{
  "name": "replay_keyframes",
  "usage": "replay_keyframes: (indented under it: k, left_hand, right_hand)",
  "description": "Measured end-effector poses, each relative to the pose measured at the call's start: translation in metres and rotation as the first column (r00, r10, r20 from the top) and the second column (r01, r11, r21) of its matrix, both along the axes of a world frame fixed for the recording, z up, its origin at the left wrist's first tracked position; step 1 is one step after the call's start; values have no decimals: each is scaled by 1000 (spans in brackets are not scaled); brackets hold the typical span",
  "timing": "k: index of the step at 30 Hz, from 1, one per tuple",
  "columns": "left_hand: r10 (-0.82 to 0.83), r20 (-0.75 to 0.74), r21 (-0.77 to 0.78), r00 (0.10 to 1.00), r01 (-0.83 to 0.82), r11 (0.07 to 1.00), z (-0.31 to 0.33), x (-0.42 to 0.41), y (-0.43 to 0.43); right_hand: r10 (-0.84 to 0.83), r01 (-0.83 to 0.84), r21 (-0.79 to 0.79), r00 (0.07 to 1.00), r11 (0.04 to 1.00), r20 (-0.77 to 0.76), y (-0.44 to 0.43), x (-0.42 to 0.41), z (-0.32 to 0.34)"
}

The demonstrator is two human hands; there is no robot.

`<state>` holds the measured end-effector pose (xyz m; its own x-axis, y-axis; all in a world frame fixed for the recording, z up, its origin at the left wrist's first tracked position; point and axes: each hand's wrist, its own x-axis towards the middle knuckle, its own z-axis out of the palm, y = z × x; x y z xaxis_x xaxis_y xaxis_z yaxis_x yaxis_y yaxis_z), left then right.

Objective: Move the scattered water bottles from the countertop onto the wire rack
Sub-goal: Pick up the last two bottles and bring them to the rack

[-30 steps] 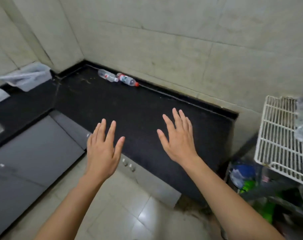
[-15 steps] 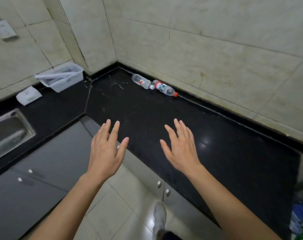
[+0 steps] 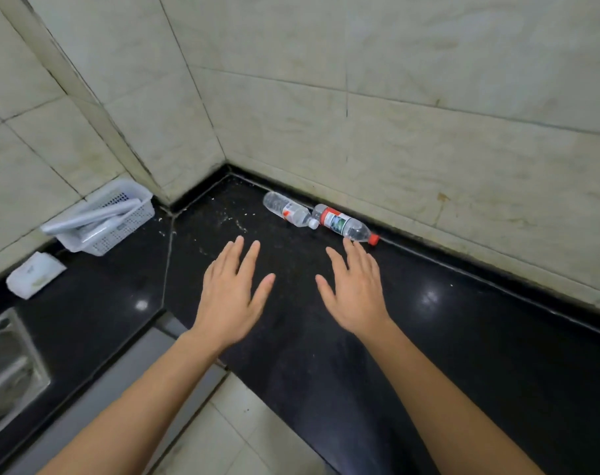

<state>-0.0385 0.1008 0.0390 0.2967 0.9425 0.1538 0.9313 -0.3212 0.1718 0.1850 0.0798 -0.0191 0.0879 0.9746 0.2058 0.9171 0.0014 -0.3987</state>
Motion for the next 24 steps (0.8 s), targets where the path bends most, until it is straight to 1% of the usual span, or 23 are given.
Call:
replay_keyframes:
  k: [3,5,6,9,12,16,20,22,24]
  left_hand:
    - [-38,-30,-45,999,36,998,-14,3,41]
    - [-69,-50,-100,996,64,993,-30,6,69]
    - [-88,-63,-131,994,80,988,-40,7,84]
    - [-169,-130,-214,977,139,967,-68,15,136]
    - [-248,-194,-283,949,187,941,-92,30,204]
    - [-350,-246,-333,904,260,907,-126,60,307]
    - [-451,-407,-366,795,310,877,-166,85,395]
    - [-492,-401,-388,773,343,855,-188,87,421]
    - [-521,-332,-380,786,394,837,-208,79,430]
  right_hand:
    - [-2,2,-38,1000,999,-4,38,2,-13]
    - [-23,21,-121,1000,992,-20,57,5,-25]
    - [-42,37,-188,999,981,-22,66,7,-32]
    - [-124,118,-375,992,919,8,93,17,-56]
    - [-219,210,-485,975,849,38,121,34,-80]
    - [-337,342,-523,935,781,110,167,55,-101]
    - [-383,397,-522,913,755,139,232,65,-121]
    - [-398,399,-534,909,746,123,257,61,-135]
    - [-444,451,-526,883,721,148,270,53,-146]
